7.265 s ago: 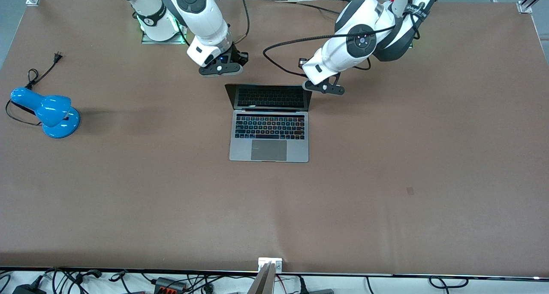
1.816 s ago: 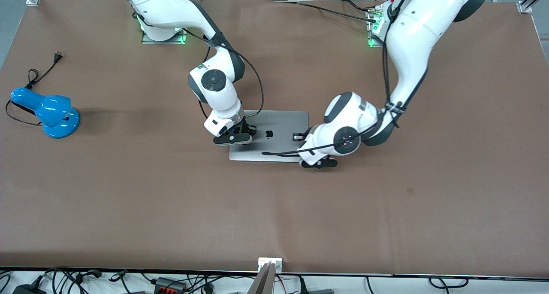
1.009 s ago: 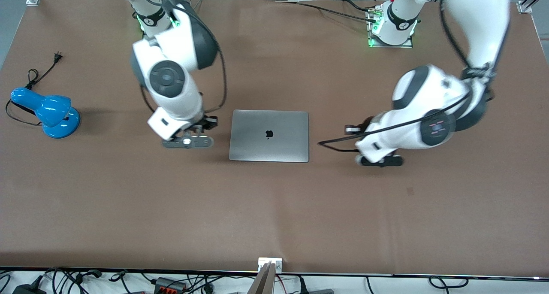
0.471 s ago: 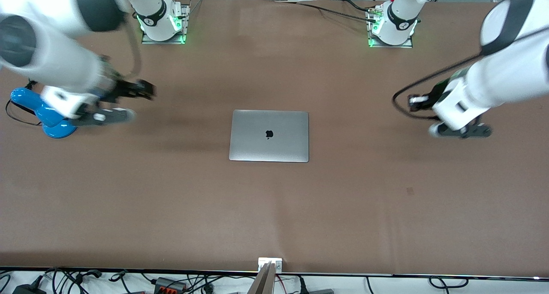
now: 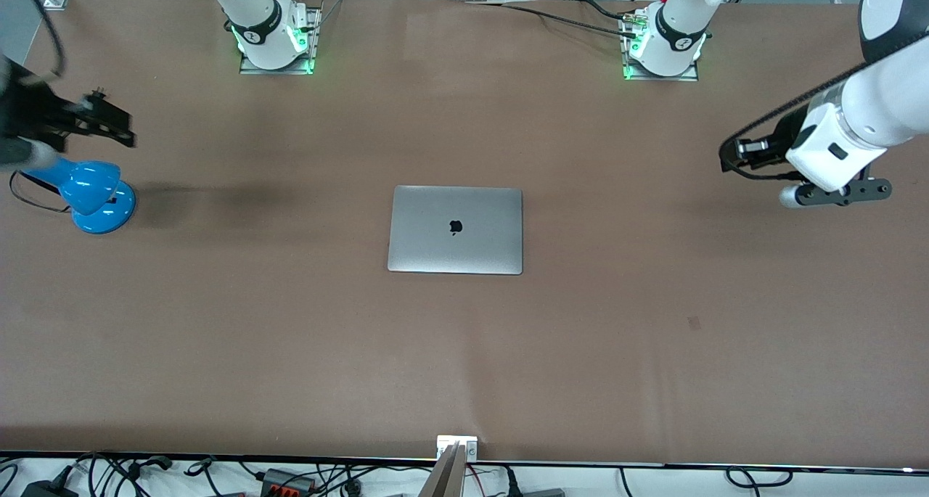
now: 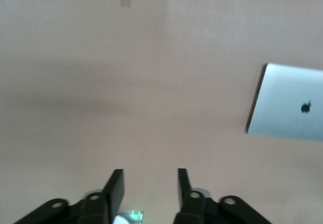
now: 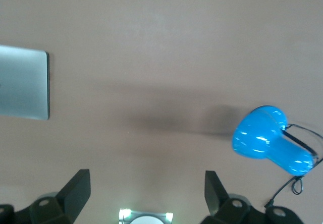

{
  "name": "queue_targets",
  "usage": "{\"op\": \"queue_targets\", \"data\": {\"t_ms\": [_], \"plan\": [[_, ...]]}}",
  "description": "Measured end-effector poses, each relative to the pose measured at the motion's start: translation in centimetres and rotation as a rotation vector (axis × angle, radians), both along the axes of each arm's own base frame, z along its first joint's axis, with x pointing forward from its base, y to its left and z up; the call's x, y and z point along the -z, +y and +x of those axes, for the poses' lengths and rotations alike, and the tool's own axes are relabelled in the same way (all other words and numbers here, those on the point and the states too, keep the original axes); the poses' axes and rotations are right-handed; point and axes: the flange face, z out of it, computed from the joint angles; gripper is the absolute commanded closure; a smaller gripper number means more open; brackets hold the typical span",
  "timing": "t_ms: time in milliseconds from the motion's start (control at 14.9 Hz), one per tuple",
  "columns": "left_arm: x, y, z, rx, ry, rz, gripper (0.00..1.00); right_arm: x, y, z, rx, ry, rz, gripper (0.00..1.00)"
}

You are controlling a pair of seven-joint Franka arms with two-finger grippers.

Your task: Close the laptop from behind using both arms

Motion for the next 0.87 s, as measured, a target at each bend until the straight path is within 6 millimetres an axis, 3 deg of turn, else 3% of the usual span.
{"op": "queue_targets", "data": {"t_ms": [135, 404, 538, 874], "plan": [[0.5, 0.3, -0.3, -0.015, -0.059, 0.005, 0.0, 0.0, -1.2, -1.1, 0.021, 0.02, 0.004, 0.0], [-1.5, 2.4, -1.4, -0.059, -0.116, 0.018, 0.0, 6.0, -4.0, -1.8, 0.069, 0.029, 0.026, 0.0], [-2.6, 3.0, -2.3, -0.063, -0.116, 0.024, 0.0, 7.9, -5.0, -1.7, 0.088, 0.035, 0.031, 0.0], [-4.0, 2.6, -2.9, 0.038, -0.16, 0.111, 0.0, 6.8, -3.6, -1.7, 0.092, -0.016, 0.035, 0.0]]}}
